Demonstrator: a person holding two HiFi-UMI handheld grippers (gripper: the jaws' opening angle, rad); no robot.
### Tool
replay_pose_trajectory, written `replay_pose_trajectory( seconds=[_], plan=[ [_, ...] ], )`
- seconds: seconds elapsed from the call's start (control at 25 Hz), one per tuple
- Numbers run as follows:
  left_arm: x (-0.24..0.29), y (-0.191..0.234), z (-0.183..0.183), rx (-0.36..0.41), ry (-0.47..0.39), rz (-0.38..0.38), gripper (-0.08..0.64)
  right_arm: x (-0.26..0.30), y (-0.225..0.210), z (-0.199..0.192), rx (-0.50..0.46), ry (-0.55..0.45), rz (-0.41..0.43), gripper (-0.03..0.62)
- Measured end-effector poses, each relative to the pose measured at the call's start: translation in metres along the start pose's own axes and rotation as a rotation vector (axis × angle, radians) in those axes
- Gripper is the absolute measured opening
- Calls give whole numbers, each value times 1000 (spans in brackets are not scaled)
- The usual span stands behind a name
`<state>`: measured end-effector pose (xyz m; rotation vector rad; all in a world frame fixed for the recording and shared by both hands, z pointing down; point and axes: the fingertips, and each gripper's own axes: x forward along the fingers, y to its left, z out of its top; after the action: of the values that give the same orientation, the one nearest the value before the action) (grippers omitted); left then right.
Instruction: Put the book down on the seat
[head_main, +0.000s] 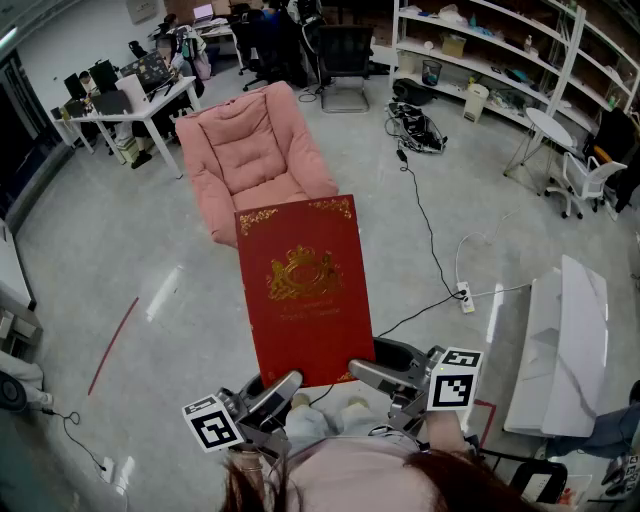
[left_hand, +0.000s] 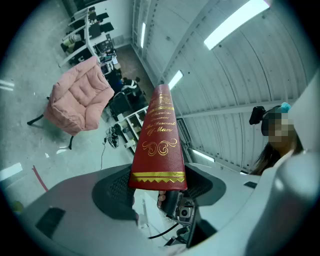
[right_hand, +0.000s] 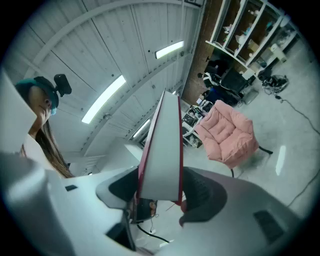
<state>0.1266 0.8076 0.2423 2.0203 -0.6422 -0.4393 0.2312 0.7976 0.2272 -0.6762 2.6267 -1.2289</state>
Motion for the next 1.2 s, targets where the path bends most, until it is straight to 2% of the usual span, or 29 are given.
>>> replay_pose_trajectory(
  seconds=[0.28, 0.44, 0.72, 0.88, 1.2],
  plan=[
    [38, -9, -6, 4, -39, 39, 273, -21, -18, 30, 0, 31, 50, 287],
    [48, -8, -4, 0, -68, 76, 273, -22, -29, 37, 38, 45, 73, 287],
    [66, 15, 13, -16, -51, 108, 272, -7, -57, 49, 81, 65, 67, 287],
    [80, 36, 34, -23, -48, 92, 272, 13, -75, 65, 68, 62, 48, 287],
    [86, 72, 106, -24, -45, 73, 273, 82, -93, 99, 42, 82, 23, 287]
  ],
)
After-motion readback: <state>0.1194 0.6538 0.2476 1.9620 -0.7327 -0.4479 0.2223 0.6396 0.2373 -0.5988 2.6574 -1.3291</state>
